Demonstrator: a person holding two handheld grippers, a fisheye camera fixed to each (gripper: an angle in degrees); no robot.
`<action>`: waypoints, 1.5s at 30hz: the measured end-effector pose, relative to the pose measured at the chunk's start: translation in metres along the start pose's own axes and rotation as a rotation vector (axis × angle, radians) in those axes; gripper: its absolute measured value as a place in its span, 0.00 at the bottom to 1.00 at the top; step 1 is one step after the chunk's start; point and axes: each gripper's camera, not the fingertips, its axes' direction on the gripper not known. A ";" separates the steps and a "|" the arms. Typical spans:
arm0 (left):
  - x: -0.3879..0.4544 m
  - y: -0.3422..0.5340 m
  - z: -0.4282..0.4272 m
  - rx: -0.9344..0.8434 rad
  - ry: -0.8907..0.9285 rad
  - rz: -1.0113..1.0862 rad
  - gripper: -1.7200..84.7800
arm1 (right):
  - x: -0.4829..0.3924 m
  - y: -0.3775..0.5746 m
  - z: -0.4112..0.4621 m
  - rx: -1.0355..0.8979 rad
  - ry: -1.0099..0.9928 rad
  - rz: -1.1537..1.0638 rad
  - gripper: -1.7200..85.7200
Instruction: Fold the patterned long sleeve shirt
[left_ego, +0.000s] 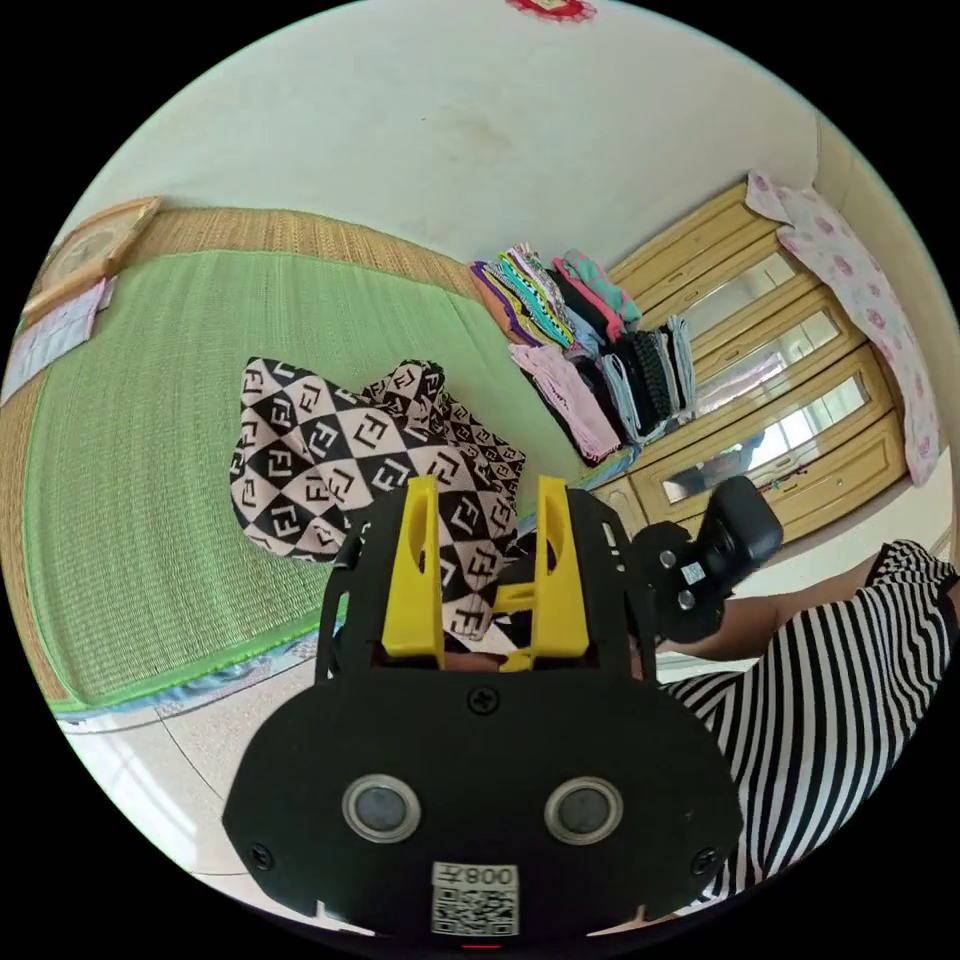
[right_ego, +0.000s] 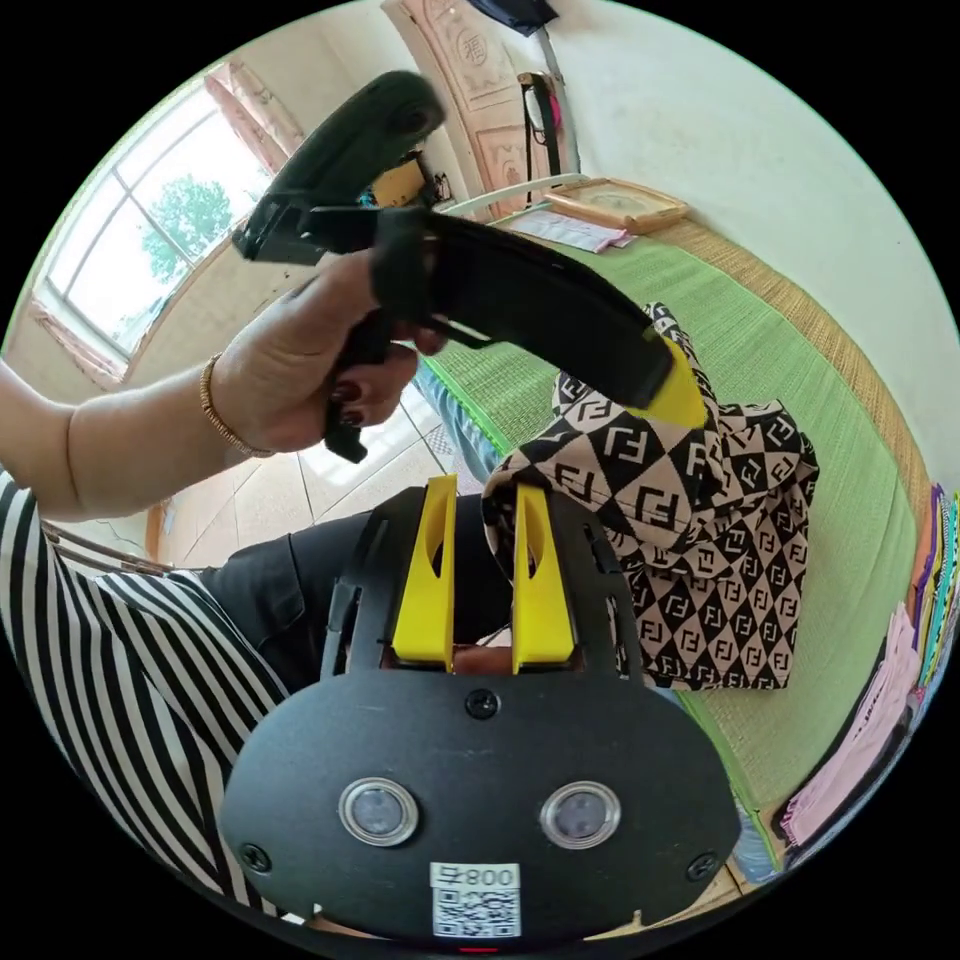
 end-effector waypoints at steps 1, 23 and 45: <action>0.001 -0.002 0.007 -0.035 -0.042 0.009 0.15 | -0.003 0.001 0.004 -0.004 0.007 -0.011 0.12; -0.052 0.155 -0.074 0.123 -0.201 -0.258 0.10 | 0.236 0.106 0.034 0.219 -0.261 0.586 0.12; -0.144 0.163 -0.068 0.031 -0.129 -0.280 0.03 | 0.329 0.148 0.052 0.259 -0.387 0.703 0.13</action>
